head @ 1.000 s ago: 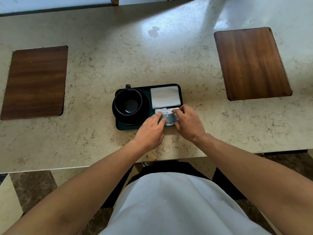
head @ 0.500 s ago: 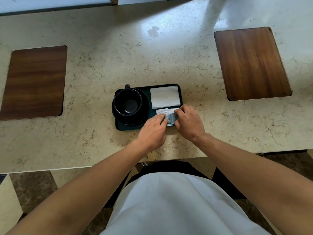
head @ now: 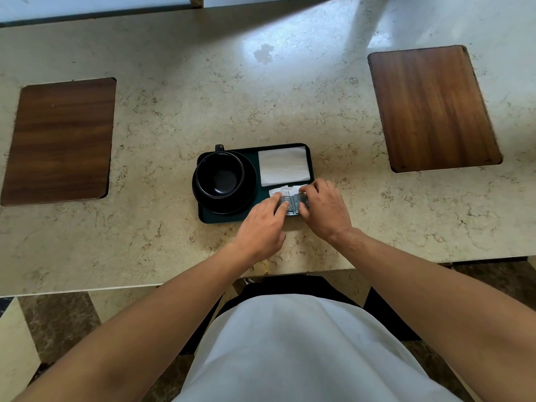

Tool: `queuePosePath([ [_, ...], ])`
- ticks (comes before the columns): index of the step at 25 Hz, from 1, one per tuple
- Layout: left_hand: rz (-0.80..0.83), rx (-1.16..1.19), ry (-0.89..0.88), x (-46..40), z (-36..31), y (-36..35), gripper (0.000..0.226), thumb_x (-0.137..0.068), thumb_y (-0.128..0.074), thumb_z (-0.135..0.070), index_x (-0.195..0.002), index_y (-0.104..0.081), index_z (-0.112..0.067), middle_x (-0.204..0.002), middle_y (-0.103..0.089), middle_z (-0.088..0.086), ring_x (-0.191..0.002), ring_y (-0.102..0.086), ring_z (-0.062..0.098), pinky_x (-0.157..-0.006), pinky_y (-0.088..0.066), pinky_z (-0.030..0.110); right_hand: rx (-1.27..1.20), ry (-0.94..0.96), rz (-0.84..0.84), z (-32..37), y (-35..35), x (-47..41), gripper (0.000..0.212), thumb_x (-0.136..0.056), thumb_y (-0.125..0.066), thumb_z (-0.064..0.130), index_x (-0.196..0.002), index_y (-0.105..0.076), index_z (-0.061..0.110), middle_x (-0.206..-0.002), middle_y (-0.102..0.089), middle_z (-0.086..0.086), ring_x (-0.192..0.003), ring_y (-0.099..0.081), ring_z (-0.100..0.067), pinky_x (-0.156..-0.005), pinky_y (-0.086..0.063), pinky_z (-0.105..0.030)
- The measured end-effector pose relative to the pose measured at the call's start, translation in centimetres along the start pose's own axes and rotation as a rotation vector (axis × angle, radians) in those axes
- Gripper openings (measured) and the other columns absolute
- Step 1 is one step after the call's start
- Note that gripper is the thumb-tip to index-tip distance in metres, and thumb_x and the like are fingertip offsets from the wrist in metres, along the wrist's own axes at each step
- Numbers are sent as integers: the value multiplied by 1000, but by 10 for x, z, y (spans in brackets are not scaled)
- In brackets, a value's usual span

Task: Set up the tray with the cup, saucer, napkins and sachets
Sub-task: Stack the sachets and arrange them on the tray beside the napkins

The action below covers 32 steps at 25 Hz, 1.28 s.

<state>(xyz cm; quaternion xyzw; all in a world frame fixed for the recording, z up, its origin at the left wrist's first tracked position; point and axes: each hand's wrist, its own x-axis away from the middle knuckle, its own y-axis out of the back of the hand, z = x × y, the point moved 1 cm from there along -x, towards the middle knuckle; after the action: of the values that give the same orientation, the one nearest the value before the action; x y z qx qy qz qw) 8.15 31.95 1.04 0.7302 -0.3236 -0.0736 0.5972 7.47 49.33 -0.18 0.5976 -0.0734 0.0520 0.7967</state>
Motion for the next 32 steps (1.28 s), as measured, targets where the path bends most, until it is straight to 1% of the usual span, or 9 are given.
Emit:
queuePosePath([
  [3,-24,-2,59,2,3,-2,60,-95,-54,-20,-150,-39,0,-155,-35,22,-145,-32,32,-121,-21,37,-14,-11,-9,0,0,0,41,-91,-63,28,-129,-59,13,-114,-58,-9,-103,-51,-25,-89,-45,-38],
  [6,-11,-24,52,1,6,-5,62,-96,-54,-22,-152,-37,-3,-160,-30,19,-149,-26,31,-122,-17,38,-25,18,-15,-1,0,2,48,-91,-63,28,-137,-56,20,-111,-56,-9,-102,-50,-24,-88,-44,-38],
  [11,3,-40,23,0,8,-4,60,-97,-53,-23,-152,-38,-5,-162,-27,16,-151,-22,28,-124,-13,41,13,24,-5,1,0,3,49,-90,-65,45,-136,-57,27,-110,-53,-7,-102,-48,-23,-85,-41,-37],
  [14,9,-36,30,-1,8,-4,62,-96,-53,-23,-153,-36,-6,-163,-27,15,-151,-21,28,-124,-13,41,25,-3,13,5,-1,2,51,-90,-66,47,-136,-56,28,-115,-52,-7,-106,-46,-23,-88,-41,-37],
  [19,9,-47,41,-1,5,-6,68,-97,-52,-24,-157,-26,-7,-163,-26,15,-152,-20,29,-125,-13,44,12,-21,23,5,1,2,55,-91,-65,46,-139,-53,24,-119,-52,-9,-110,-46,-24,-92,-42,-38],
  [25,51,-105,35,-2,3,-8,67,-97,-53,-31,-157,-29,-13,-165,-21,15,-152,-17,32,-125,-13,48,17,-38,7,5,-1,1,55,-90,-64,46,-136,-53,18,-119,-53,-10,-108,-47,-25,-91,-42,-38],
  [28,56,-117,20,-3,1,-8,68,-96,-54,-32,-157,-31,-15,-164,-22,14,-150,-20,34,-124,-15,50,10,-43,5,5,-2,0,55,-90,-63,46,-135,-53,17,-118,-54,-10,-107,-47,-26,-91,-42,-38],
  [32,51,-137,-9,-4,-1,-9,67,-95,-56,-32,-155,-33,-14,-162,-27,15,-148,-24,32,-123,-17,50,-5,-57,0,4,-3,0,56,-91,-61,48,-136,-53,16,-118,-53,-10,-108,-47,-26,-92,-43,-38],
])
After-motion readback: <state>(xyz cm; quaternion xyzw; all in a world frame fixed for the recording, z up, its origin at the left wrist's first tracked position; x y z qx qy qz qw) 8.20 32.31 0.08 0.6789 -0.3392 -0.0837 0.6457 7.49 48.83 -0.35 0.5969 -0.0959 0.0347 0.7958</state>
